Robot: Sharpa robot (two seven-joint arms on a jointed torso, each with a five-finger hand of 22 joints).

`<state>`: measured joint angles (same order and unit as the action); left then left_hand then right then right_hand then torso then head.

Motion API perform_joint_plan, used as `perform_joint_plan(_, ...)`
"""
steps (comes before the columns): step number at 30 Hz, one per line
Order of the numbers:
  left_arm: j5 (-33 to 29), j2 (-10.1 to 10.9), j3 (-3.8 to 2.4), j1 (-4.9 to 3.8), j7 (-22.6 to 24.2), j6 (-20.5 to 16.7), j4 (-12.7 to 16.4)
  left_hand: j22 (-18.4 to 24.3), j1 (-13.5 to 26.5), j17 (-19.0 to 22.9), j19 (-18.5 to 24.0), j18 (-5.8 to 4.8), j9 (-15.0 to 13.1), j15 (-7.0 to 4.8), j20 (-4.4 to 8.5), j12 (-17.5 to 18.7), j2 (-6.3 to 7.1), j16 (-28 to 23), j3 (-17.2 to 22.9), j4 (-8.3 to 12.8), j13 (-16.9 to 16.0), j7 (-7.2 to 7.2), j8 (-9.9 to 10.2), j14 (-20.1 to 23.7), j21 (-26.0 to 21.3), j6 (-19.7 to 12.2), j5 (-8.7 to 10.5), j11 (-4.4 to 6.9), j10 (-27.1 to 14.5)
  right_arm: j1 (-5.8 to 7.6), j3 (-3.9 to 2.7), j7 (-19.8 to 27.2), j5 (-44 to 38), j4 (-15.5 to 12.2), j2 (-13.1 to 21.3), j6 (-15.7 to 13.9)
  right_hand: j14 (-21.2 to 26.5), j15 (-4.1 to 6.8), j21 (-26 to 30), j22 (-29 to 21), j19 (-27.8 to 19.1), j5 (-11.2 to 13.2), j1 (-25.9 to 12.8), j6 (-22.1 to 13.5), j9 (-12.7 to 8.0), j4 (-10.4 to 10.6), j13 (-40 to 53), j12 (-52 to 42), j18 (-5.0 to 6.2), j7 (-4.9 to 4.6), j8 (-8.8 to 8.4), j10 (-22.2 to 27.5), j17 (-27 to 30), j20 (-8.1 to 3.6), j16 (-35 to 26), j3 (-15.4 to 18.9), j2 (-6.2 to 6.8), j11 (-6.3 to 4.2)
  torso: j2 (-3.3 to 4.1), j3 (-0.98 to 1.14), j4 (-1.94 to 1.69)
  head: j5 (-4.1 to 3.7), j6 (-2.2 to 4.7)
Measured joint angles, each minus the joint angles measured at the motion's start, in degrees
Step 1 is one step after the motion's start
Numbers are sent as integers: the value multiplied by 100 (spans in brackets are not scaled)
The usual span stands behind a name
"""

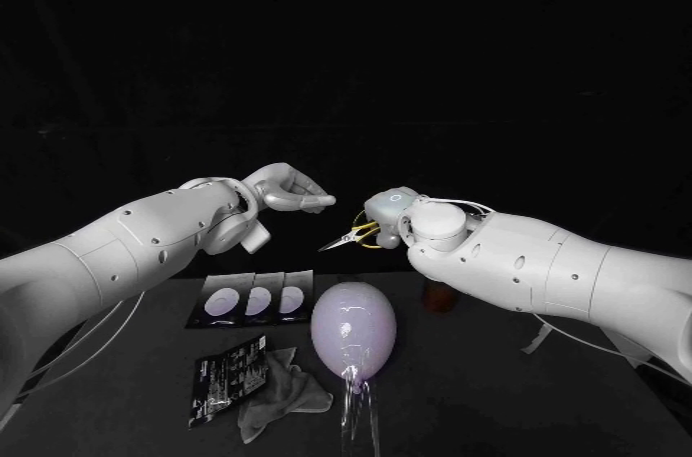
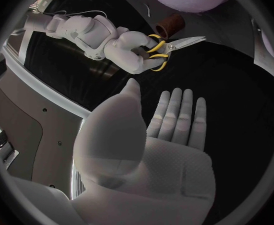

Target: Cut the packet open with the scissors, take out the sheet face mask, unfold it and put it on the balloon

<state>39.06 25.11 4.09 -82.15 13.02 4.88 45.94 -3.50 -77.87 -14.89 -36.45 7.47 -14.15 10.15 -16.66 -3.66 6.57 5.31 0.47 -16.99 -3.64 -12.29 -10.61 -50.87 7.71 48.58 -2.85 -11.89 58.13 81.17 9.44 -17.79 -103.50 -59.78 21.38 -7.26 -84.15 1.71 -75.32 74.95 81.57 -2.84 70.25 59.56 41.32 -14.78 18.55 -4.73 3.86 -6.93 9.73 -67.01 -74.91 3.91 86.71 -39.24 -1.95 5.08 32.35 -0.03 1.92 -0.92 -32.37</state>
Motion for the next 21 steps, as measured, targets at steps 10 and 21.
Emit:
perform_joint_plan(10, 342, -136, 16, 8, -100, 107, -34, -68, -92, 25, -566, 0, -12, 0, -4, 0, -137, -22, -151, 23, -7, 0, 0, 0, 156, 0, 0, -9, -9, -3, -1, -68, -229, -191, 30, -225, 16, 16, -46, -1, 42, 7, -30, -2, 21, 15, 9, 3, -1, 1, 0, -1, -4, 2, -2, -48, 30, -1, 0, -2, 2, 53, -46)
perform_joint_plan(21, 476, -191, 46, 49, -201, 386, -18, -83, -315, 12, -791, 65, -37, -74, 16, 0, -293, 45, -205, 47, -12, -11, -3, -238, 266, 55, 0, 65, 66, -6, -6, -131, -368, -304, -13, -535, 16, 14, -45, -4, 42, 12, -29, -9, 29, 17, 10, 16, -1, 10, 0, -14, -4, 1, -6, -79, 30, -14, -1, -5, -2, 59, -71)
